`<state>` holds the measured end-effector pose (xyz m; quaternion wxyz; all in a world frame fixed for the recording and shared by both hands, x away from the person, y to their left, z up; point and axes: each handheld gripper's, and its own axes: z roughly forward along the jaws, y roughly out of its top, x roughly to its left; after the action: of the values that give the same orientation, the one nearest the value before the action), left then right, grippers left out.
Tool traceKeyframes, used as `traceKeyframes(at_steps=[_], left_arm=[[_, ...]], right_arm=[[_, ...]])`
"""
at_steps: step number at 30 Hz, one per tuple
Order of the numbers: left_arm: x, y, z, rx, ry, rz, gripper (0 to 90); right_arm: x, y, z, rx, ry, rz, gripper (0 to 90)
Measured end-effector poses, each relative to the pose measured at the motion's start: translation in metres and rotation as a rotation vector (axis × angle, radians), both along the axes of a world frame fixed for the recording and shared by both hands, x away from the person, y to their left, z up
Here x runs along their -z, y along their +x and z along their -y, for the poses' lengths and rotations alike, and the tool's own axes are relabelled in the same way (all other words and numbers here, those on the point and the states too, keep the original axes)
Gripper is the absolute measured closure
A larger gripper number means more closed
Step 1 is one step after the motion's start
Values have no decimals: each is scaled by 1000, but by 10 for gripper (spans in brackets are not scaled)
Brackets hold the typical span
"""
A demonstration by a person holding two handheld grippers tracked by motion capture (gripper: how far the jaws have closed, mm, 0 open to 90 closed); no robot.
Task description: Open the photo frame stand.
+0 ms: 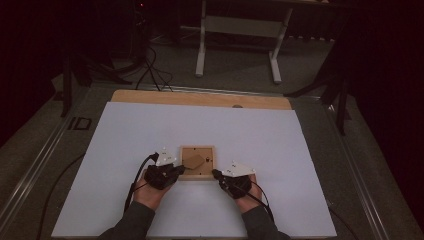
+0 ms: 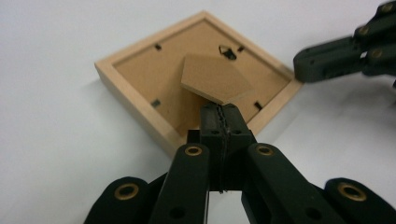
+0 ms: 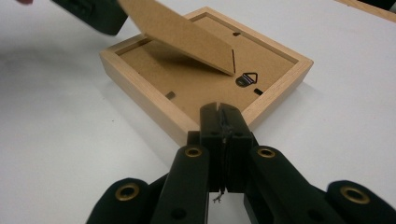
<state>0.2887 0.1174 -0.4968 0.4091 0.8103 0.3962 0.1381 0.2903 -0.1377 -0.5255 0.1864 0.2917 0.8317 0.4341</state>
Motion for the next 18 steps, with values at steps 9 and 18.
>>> traceKeyframes(at_steps=[9,18], left_arm=[[-7,10,6,9,-15,-22,895],[-4,14,4,14,0,-46,796]], right_arm=[[0,0,0,-1,0,0,888],[0,0,0,1,-2,1,884]])
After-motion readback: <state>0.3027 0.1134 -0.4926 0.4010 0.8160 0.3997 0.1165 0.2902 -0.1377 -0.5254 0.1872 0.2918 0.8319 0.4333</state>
